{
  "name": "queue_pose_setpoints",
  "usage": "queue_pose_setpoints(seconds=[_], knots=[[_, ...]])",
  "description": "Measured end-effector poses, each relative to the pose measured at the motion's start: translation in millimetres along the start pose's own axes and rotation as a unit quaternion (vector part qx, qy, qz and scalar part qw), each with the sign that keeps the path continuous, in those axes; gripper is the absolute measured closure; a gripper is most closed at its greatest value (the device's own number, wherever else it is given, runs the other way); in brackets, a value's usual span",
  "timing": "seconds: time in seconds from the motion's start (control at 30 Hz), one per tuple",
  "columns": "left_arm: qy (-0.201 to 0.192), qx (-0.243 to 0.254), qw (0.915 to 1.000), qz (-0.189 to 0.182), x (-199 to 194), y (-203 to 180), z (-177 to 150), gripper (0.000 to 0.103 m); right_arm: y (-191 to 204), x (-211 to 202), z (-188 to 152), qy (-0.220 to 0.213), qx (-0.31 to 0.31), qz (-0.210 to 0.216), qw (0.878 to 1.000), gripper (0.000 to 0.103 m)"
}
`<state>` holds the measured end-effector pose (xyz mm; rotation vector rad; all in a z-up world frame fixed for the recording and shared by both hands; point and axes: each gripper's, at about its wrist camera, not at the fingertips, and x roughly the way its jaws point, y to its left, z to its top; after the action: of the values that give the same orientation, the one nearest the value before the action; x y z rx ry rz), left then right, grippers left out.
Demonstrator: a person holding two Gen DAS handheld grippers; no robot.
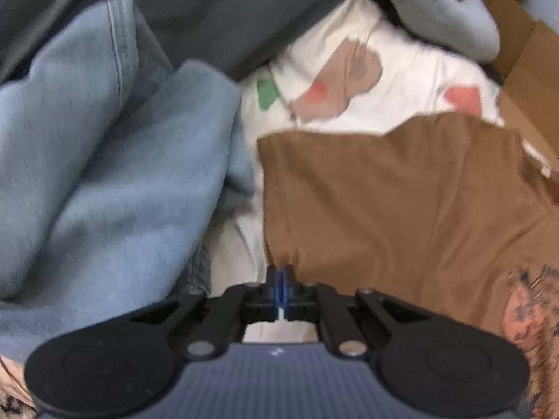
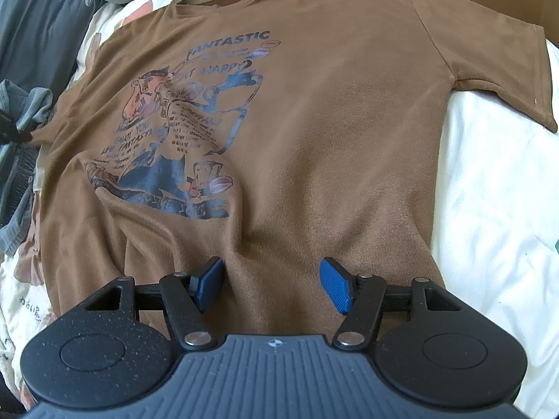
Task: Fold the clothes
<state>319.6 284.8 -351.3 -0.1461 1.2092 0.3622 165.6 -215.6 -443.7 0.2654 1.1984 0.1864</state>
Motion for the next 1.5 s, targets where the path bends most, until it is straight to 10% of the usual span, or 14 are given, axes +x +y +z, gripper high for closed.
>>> queue_pose_setpoints(seconds=[0.37, 0.9, 1.5], knots=[[0.008, -0.003, 0.9996, 0.027, 40, 2, -17, 0.097, -1, -2, -2, 0.002, -0.005, -0.001, 1.0, 0.035], [-0.102, 0.032, 0.9942, -0.01, 15, -12, 56, 0.079, -3, -13, 14, -0.012, 0.001, 0.004, 1.0, 0.035], [-0.086, 0.098, 0.9909, 0.034, 74, -20, 89, 0.059, -6, -2, 24, -0.001, -0.008, -0.001, 1.0, 0.035]])
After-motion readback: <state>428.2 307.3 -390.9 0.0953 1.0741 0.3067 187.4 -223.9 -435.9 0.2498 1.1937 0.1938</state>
